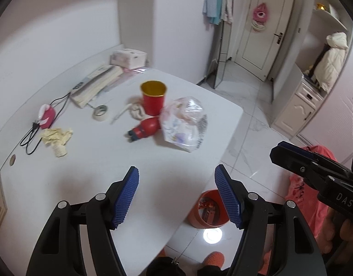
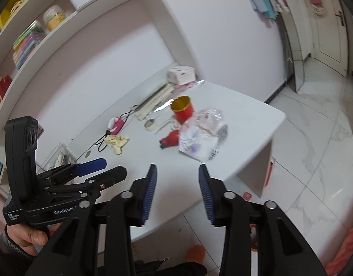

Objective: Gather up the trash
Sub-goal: 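Bring both tools back over the desk toward the remaining trash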

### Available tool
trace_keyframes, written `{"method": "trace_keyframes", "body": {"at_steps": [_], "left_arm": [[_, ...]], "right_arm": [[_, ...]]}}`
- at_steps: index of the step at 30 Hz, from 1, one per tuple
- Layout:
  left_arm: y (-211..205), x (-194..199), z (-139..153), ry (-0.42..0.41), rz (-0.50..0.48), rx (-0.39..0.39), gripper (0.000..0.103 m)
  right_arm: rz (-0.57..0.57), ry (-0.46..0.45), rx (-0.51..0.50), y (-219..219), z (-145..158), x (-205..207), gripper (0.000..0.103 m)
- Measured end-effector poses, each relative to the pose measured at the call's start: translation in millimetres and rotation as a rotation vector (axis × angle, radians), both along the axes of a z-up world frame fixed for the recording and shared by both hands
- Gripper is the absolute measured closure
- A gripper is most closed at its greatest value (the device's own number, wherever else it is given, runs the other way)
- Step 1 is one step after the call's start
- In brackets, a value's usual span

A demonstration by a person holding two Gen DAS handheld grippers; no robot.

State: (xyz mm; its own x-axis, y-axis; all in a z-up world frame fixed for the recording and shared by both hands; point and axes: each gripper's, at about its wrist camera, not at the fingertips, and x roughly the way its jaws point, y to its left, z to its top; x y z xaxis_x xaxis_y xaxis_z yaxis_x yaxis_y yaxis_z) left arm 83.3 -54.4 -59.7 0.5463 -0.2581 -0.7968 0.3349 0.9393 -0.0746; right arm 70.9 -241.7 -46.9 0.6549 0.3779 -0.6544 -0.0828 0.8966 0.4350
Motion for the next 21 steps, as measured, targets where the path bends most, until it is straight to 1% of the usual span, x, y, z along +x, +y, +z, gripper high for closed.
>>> {"method": "trace_keyframes", "body": {"at_steps": [5,8,13,16,18,21], "left_arm": [[21,7,1,0.007,0.039,-0.001,0.034],[33,17,-3,0.021,0.059,0.003,0.034],[50,36,-14,0.057,0.081,0.008,0.034],[51,50,-21,0.08,0.069,0.011,0.034],[49,58,-26,0.096,0.055,0.011,0.034],[48,72,-33,0.117,0.042,0.003,0.034]], "right_arm": [[0.034,0.01,0.0,20,-4,23,0.062],[0.039,0.026,0.0,26,-10,35,0.062],[0.038,0.068,-0.012,35,-28,61,0.062],[0.03,0.092,-0.034,36,-41,77,0.062],[0.03,0.104,-0.031,37,-49,86,0.062],[0.042,0.135,-0.049,45,-66,108,0.062]]}}
